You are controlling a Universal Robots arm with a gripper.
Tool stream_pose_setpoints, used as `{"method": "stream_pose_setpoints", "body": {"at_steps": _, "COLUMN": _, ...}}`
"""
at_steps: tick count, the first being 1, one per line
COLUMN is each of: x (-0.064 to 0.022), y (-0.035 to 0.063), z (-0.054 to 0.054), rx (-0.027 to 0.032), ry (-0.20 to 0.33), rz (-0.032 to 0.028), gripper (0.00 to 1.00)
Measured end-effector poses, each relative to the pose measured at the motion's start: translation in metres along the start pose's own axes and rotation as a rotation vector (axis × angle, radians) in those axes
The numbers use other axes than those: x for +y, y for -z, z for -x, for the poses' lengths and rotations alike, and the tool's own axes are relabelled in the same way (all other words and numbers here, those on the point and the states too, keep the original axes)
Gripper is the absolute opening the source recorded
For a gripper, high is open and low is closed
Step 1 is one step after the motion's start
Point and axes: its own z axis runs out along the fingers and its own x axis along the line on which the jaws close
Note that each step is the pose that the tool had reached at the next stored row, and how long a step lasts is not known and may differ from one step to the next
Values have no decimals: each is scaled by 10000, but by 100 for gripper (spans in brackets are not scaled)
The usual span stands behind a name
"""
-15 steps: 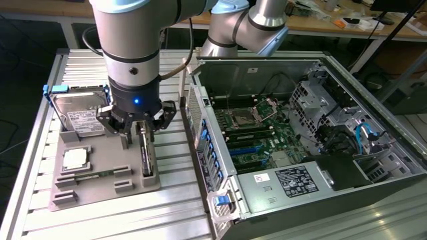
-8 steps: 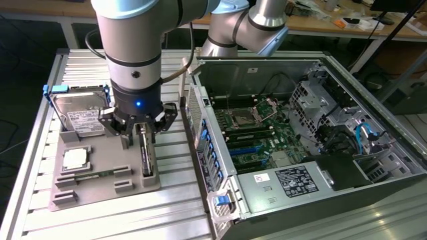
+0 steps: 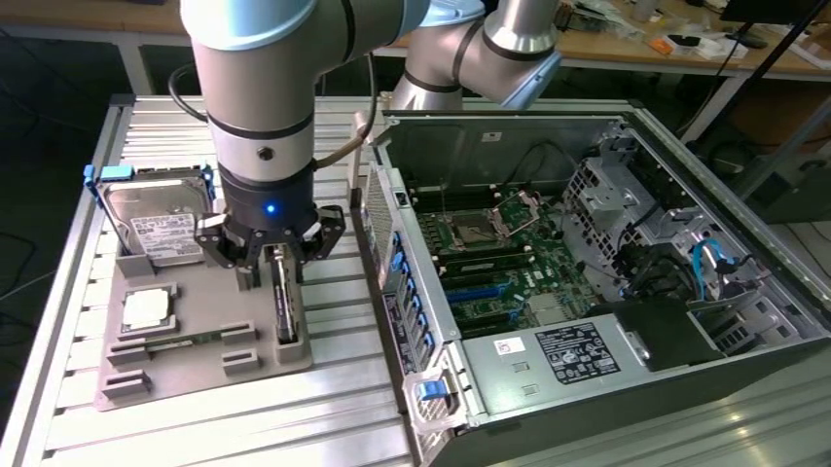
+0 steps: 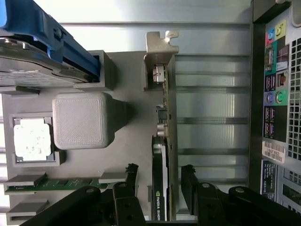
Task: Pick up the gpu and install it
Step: 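Pick up the gpu and move the gpu toward the slot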
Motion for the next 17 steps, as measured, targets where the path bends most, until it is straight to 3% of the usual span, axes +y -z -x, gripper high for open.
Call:
{"method": "stream_pose_setpoints", "body": {"at_steps": 8, "x": 1, "y": -12, "z": 0, "rx": 1, "ry": -2, "rz": 4, "gripper": 50}}
{"method": "stream_pose_setpoints", "body": {"at_steps": 11, "x": 1, "y": -12, "z": 0, "rx": 1, "ry": -2, "rz": 5, "gripper": 48}}
{"method": "stream_pose_setpoints", "body": {"at_steps": 12, "x": 1, "y": -12, "z": 0, "rx": 1, "ry": -2, "rz": 5, "gripper": 41}}
{"method": "stream_pose_setpoints", "body": {"at_steps": 17, "x": 1, "y": -12, "z": 0, "rx": 1, "ry": -1, "rz": 4, "gripper": 41}}
